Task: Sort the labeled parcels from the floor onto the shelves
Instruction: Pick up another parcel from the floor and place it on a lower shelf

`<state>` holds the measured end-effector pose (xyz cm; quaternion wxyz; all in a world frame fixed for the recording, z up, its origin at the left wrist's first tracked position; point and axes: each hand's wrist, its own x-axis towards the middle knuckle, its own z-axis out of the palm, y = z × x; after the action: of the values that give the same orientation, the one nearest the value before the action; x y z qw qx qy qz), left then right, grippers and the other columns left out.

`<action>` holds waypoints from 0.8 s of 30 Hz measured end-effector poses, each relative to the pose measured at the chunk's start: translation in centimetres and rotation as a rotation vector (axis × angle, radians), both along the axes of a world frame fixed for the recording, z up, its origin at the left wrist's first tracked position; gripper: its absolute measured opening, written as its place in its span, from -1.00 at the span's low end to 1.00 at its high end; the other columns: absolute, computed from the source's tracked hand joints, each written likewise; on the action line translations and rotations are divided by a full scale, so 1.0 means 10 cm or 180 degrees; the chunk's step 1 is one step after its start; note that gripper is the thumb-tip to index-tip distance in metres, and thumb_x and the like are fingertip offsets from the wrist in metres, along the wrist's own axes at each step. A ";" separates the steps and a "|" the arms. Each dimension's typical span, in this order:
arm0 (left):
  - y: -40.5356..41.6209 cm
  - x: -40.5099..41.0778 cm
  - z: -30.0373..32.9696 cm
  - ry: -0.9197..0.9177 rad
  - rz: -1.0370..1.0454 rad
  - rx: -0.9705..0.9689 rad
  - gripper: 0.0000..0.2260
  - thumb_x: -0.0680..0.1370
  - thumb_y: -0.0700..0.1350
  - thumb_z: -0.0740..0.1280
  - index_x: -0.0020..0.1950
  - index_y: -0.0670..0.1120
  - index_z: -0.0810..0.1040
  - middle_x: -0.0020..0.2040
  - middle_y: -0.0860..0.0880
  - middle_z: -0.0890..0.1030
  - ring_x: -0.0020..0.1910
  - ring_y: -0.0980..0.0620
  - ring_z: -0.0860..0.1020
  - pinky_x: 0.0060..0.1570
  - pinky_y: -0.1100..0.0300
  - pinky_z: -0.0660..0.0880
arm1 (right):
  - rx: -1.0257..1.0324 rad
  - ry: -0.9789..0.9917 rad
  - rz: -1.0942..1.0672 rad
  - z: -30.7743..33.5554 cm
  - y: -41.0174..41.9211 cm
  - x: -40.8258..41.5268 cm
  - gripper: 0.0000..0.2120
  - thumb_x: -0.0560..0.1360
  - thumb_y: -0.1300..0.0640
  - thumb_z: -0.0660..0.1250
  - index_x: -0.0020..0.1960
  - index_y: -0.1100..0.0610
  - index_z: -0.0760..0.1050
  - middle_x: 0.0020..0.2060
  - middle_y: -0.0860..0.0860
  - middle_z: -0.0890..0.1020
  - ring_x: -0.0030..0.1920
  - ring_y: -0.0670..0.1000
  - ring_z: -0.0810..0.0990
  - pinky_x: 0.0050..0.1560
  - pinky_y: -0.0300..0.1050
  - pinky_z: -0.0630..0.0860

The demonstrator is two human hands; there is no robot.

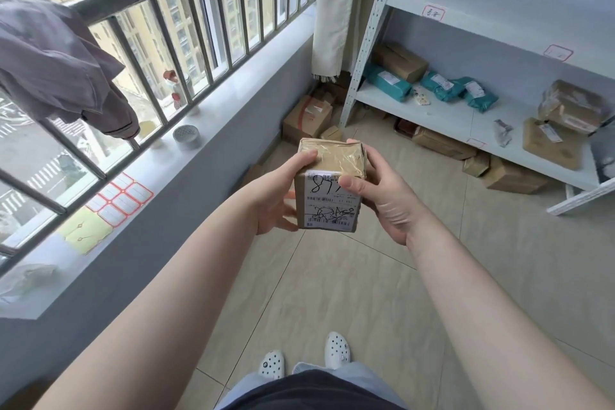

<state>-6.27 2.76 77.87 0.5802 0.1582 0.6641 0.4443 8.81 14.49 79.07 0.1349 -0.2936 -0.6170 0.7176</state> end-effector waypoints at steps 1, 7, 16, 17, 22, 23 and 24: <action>-0.01 0.02 0.02 -0.0022 -0.0061 0.0022 -0.43 0.34 0.49 0.21 0.05 0.10 0.65 0.15 -0.14 0.64 0.22 -0.28 0.55 0.40 -0.26 0.27 | 0.0003 -0.0012 -0.0065 0.01 0.00 0.00 -0.25 0.30 0.12 0.53 0.43 0.02 0.33 0.23 0.05 0.61 0.21 0.03 0.59 0.19 -0.09 0.52; -0.02 0.10 0.00 0.0295 -0.0205 0.0668 -0.61 0.50 0.28 0.28 0.23 0.12 0.54 0.12 0.00 0.70 0.13 -0.04 0.65 0.16 -0.03 0.55 | -0.0401 -0.0091 -0.0432 0.02 -0.07 -0.03 -0.34 0.26 -0.09 0.46 0.33 0.03 0.45 0.05 0.00 0.67 0.08 0.02 0.60 0.12 0.14 0.55; -0.05 0.09 -0.16 0.0370 0.0367 0.0592 -0.10 0.13 0.39 0.55 0.35 -0.03 0.48 0.09 -0.11 0.71 0.02 -0.14 0.71 0.06 -0.20 0.61 | -0.0197 -0.0247 -0.0532 -0.03 -0.05 -0.03 -0.28 0.36 -0.01 0.50 0.45 0.09 0.34 0.22 0.05 0.59 0.18 -0.01 0.58 0.24 0.05 0.53; -0.05 0.08 -0.17 0.0418 0.0349 0.0555 -0.13 0.14 0.38 0.54 0.32 -0.02 0.50 0.07 -0.09 0.72 0.01 -0.11 0.71 0.06 -0.18 0.61 | -0.0058 -0.0305 -0.0509 -0.02 -0.04 -0.04 -0.25 0.37 0.04 0.50 0.48 0.10 0.30 0.24 0.04 0.57 0.18 -0.06 0.58 0.20 -0.04 0.54; -0.07 0.08 -0.16 0.0524 0.0632 0.0672 -0.29 0.26 0.21 0.57 0.35 0.02 0.51 0.09 -0.05 0.71 0.01 -0.06 0.70 0.10 -0.11 0.60 | -0.0069 -0.0292 -0.0535 -0.02 -0.07 -0.05 -0.59 0.41 0.16 0.48 0.23 0.12 0.50 -0.06 -0.04 0.69 -0.14 -0.15 0.68 -0.10 -0.17 0.60; -0.08 0.07 -0.16 0.0465 0.0790 0.0763 -0.22 0.21 0.16 0.61 0.39 0.04 0.47 0.15 -0.07 0.69 0.06 -0.08 0.69 0.15 -0.12 0.58 | -0.0212 -0.0208 -0.0668 -0.02 -0.08 -0.05 -0.70 0.43 0.17 0.46 0.14 0.11 0.55 -0.13 -0.04 0.70 -0.17 -0.12 0.68 -0.11 -0.14 0.62; -0.08 0.05 -0.18 0.0372 0.0980 0.0849 -0.13 0.16 0.11 0.64 0.43 0.05 0.42 0.18 -0.08 0.66 0.09 -0.10 0.67 0.18 -0.11 0.55 | -0.0415 -0.0134 -0.0823 -0.03 -0.08 -0.05 -0.77 0.45 0.16 0.44 0.09 0.12 0.58 -0.17 -0.03 0.70 -0.15 -0.07 0.67 -0.07 -0.10 0.63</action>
<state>-5.74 1.95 76.10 0.4399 0.1558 0.6482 0.6017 8.28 13.65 78.81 0.1938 -0.3937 -0.5288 0.7265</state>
